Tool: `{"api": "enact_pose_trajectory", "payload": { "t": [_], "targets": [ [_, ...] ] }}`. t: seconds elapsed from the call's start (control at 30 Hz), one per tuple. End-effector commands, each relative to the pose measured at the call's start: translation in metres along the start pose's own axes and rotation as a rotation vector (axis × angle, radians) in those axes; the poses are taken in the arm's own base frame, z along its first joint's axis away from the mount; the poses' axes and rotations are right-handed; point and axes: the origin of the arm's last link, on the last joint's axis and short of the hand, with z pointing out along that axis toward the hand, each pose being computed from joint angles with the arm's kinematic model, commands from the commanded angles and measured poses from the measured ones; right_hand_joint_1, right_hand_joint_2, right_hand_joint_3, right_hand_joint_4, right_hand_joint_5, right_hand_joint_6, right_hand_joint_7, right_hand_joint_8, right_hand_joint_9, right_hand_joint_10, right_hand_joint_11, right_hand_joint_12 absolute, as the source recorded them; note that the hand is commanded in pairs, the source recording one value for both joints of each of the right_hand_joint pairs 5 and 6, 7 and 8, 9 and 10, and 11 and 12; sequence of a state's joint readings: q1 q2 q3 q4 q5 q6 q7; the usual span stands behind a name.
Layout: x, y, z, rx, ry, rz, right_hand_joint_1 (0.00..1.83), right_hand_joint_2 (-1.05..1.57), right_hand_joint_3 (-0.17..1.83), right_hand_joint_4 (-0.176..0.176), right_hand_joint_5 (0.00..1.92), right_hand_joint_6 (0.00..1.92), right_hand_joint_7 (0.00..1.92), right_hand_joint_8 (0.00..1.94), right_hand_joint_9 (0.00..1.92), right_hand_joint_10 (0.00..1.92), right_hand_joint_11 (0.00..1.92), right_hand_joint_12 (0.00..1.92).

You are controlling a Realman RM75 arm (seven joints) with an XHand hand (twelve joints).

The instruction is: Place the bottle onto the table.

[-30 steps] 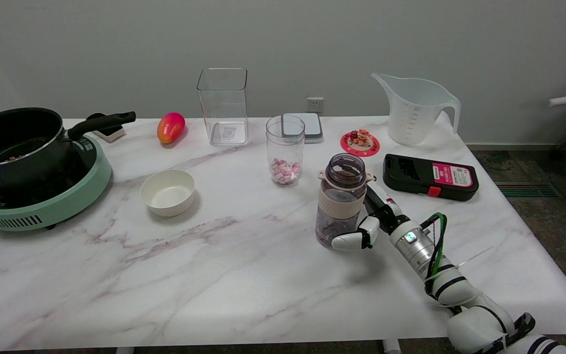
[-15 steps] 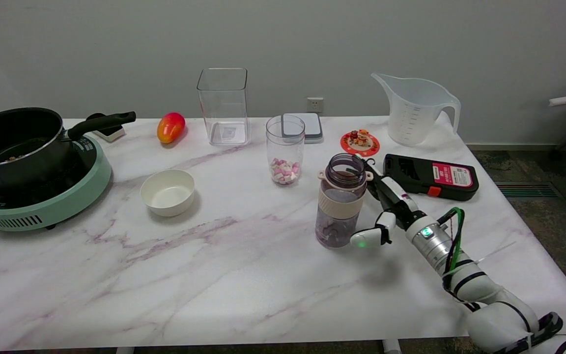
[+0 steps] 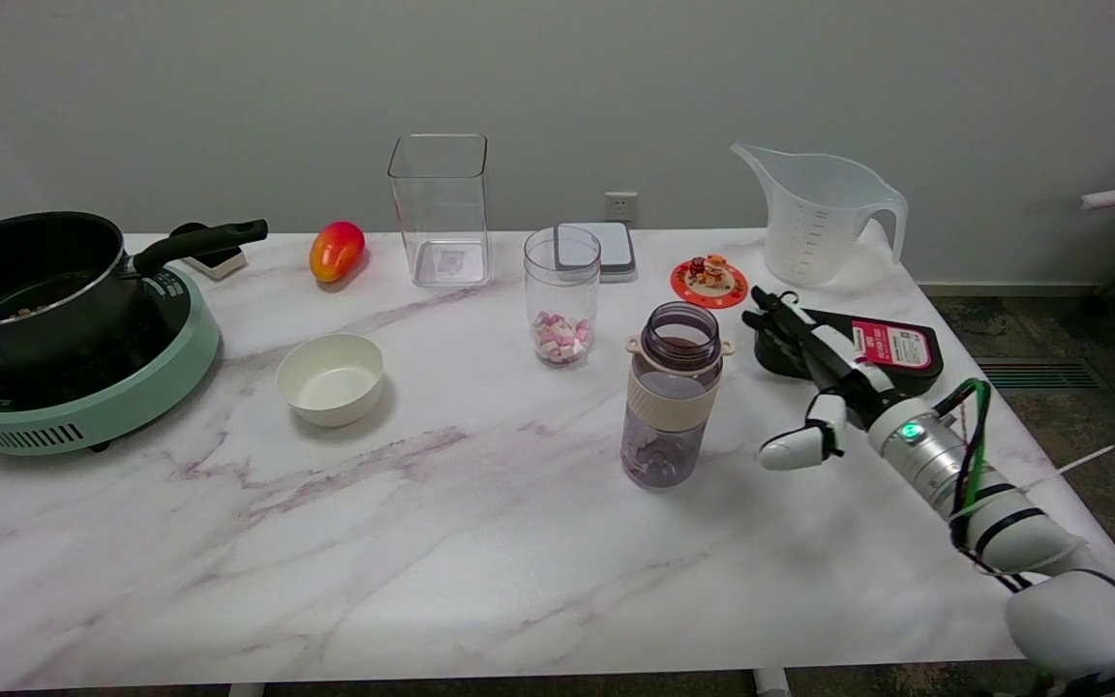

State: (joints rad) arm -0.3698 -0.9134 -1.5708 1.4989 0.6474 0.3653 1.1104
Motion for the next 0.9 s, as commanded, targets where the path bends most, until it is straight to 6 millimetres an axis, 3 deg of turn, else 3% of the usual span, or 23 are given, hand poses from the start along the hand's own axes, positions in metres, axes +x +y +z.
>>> {"api": "enact_pose_trajectory", "payload": {
  "t": [0.03,0.27,0.53,0.6,0.73,0.9],
  "targets": [
    [0.088,-0.041,-0.035,-0.152,0.007,-0.193,1.14,-0.76,0.92,0.000,0.00,0.00,0.18,0.18,0.11,0.11,0.02,0.02],
    [0.125,-0.063,-0.044,-0.160,0.057,-0.270,1.15,-0.83,0.93,0.000,0.00,0.00,0.19,0.19,0.17,0.17,0.04,0.04],
    [0.166,-0.091,-0.035,-0.156,0.114,-0.361,1.16,-0.84,0.93,0.000,0.00,0.00,0.23,0.23,0.25,0.25,0.15,0.15],
    [0.177,-0.104,-0.028,-0.146,0.133,-0.399,1.16,-0.85,0.93,0.000,0.00,0.00,0.23,0.23,0.27,0.27,0.20,0.20],
    [0.183,-0.119,-0.014,-0.154,0.115,-0.401,1.17,-0.87,0.94,0.000,0.00,0.00,0.25,0.25,0.31,0.31,0.24,0.24],
    [0.191,-0.152,0.007,-0.131,0.065,-0.431,1.18,-0.86,0.92,0.000,0.00,0.00,0.29,0.29,0.33,0.33,0.27,0.27]
  ]
}}
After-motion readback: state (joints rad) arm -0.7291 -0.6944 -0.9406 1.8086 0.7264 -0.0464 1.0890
